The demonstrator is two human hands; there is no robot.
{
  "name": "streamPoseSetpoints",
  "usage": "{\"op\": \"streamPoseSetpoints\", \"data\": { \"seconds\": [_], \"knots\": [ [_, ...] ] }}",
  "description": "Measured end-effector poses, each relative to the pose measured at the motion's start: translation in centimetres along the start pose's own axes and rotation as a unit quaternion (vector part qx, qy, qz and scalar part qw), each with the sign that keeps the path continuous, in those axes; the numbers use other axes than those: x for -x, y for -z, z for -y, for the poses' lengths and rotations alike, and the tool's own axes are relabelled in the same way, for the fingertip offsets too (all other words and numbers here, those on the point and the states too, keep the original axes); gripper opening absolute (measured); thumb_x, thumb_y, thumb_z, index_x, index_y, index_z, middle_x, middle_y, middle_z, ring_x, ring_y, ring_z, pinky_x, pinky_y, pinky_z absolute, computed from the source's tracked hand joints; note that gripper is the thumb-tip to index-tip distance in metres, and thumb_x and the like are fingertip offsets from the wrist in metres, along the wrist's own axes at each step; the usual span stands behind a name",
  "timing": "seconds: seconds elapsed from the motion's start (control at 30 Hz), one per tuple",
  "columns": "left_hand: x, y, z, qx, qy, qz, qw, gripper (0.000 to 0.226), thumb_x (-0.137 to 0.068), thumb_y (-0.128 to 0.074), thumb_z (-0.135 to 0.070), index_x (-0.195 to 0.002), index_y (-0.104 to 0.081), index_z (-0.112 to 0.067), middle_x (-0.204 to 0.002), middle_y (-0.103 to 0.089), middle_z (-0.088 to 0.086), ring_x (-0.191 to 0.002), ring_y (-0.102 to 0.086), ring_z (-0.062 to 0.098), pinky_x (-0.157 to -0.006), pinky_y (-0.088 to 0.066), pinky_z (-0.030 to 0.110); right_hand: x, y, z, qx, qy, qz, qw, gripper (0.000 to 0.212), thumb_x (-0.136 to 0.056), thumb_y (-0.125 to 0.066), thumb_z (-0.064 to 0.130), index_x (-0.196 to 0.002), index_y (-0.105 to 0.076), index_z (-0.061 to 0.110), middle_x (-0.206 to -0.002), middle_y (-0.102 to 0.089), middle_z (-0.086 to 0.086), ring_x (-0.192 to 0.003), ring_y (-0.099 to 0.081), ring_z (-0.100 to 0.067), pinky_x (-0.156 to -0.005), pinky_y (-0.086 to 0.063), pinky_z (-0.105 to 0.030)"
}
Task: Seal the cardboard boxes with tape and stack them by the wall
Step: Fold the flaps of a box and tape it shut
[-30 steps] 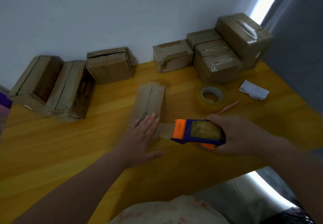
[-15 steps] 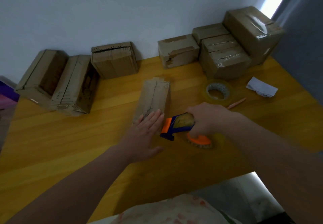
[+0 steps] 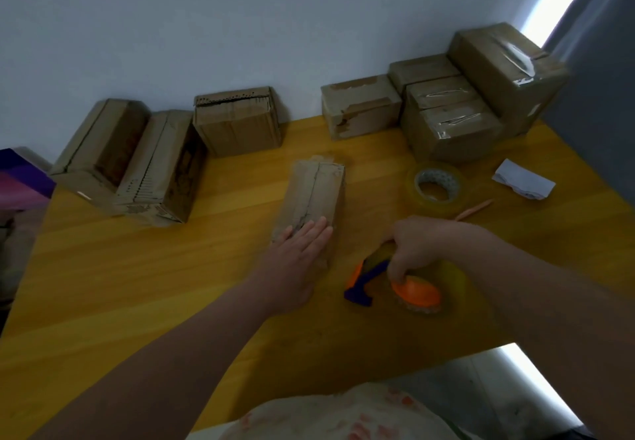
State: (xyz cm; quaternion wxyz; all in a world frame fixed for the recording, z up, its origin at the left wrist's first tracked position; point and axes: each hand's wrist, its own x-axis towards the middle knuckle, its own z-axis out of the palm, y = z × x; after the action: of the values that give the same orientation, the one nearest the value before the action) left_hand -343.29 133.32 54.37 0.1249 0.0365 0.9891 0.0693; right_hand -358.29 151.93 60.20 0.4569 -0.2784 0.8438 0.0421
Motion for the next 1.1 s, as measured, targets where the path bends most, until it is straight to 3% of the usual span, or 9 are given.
{"op": "streamPoseSetpoints", "data": {
  "seconds": [0.17,0.3,0.37,0.47,0.6,0.67,0.83,0.93,1.1],
  "knots": [
    [-0.7,-0.5,-0.3,-0.008,0.008,-0.045,0.999,0.085,-0.096,-0.049,-0.011,-0.151,0.013,-0.027,-0.147,0.025,-0.014,-0.145,0.013,0.007,-0.115,0.011,0.027,1.2,-0.9,-1.7,-0.002,-0.018,-0.179,0.984,0.091,-0.065,-0.065,0.078,-0.135,-0.040,0.027,-0.118,-0.058,0.002,-0.103,-0.058,-0.020,-0.084,-0.053,-0.039],
    [-0.8,0.1,-0.4,-0.039,0.030,-0.114,0.992,0.069,-0.093,-0.056,-0.005,-0.151,-0.023,-0.020,-0.158,-0.020,-0.004,-0.144,-0.023,0.016,-0.116,-0.019,0.032,0.5,-2.8,-1.5,-0.023,-0.021,-0.256,0.966,0.063,-0.095,-0.050,0.052,-0.146,-0.028,0.022,-0.126,-0.052,-0.007,-0.110,-0.055,-0.026,-0.083,-0.047,-0.037],
    [-0.7,0.8,-0.5,-0.058,0.012,-0.170,0.984,0.065,-0.064,-0.085,-0.004,-0.125,-0.063,-0.013,-0.127,-0.063,0.005,-0.115,-0.061,0.021,-0.097,-0.047,0.035,-0.4,-4.0,-1.6,-0.017,-0.039,-0.265,0.963,0.060,-0.098,-0.051,0.039,-0.148,-0.024,0.021,-0.131,-0.050,-0.009,-0.115,-0.053,-0.028,-0.086,-0.048,-0.037],
    [-0.8,1.7,0.2,-0.109,0.015,-0.191,0.975,0.061,-0.031,-0.095,-0.005,-0.088,-0.076,-0.015,-0.087,-0.073,0.001,-0.077,-0.072,0.023,-0.067,-0.058,0.035,0.5,-5.2,-1.1,0.035,-0.042,-0.264,0.963,0.065,-0.096,-0.056,0.034,-0.149,-0.020,0.022,-0.129,-0.052,-0.008,-0.111,-0.057,-0.027,-0.083,-0.050,-0.036],
    [-1.4,5.2,0.7,-0.096,0.052,-0.202,0.973,0.034,-0.053,-0.087,-0.006,-0.082,-0.072,-0.015,-0.077,-0.069,0.003,-0.070,-0.068,0.027,-0.065,-0.058,0.040,-3.3,-6.5,-2.3,0.047,-0.052,-0.214,0.974,0.074,-0.097,-0.054,0.030,-0.149,-0.002,0.031,-0.114,-0.060,-0.004,-0.092,-0.063,-0.023,-0.057,-0.046,-0.029],
    [-1.7,8.0,0.5,-0.076,0.081,-0.198,0.974,0.017,-0.077,-0.070,-0.009,-0.093,-0.068,-0.015,-0.088,-0.066,0.004,-0.079,-0.064,0.027,-0.064,-0.055,0.038,-2.5,-6.0,-1.5,0.021,-0.022,-0.204,0.979,0.075,-0.095,-0.049,0.052,-0.140,0.011,0.050,-0.116,-0.060,-0.006,-0.085,-0.060,-0.022,-0.053,-0.045,-0.029],
    [-2.6,13.4,0.0,-0.046,0.097,-0.161,0.981,0.023,-0.092,-0.052,-0.012,-0.105,-0.066,-0.024,-0.099,-0.064,0.000,-0.096,-0.060,0.022,-0.075,-0.052,0.036,-1.0,-5.6,-1.2,0.056,-0.011,-0.282,0.958,0.052,-0.096,-0.051,0.046,-0.142,-0.035,0.029,-0.128,-0.051,-0.003,-0.113,-0.055,-0.024,-0.077,-0.046,-0.033],
    [-3.1,14.6,-0.9,-0.060,0.098,-0.069,0.991,0.019,-0.092,-0.054,-0.011,-0.100,-0.066,-0.023,-0.097,-0.063,-0.002,-0.092,-0.060,0.018,-0.067,-0.045,0.028,0.5,-4.3,0.3,-0.156,0.114,-0.379,0.905,0.045,-0.095,-0.058,0.034,-0.139,-0.049,0.026,-0.132,-0.053,0.002,-0.117,-0.054,-0.019,-0.095,-0.045,-0.034],
    [-3.6,12.0,-2.6,-0.038,0.085,-0.016,0.996,0.019,-0.092,-0.051,-0.015,-0.102,-0.063,-0.026,-0.103,-0.061,-0.002,-0.096,-0.057,0.020,-0.067,-0.044,0.030,-0.1,-4.1,2.7,-0.408,0.230,-0.268,0.842,0.044,-0.093,-0.061,0.022,-0.137,-0.053,0.021,-0.120,-0.058,0.009,-0.096,-0.056,0.001,-0.084,-0.045,-0.021]
  ]
}}
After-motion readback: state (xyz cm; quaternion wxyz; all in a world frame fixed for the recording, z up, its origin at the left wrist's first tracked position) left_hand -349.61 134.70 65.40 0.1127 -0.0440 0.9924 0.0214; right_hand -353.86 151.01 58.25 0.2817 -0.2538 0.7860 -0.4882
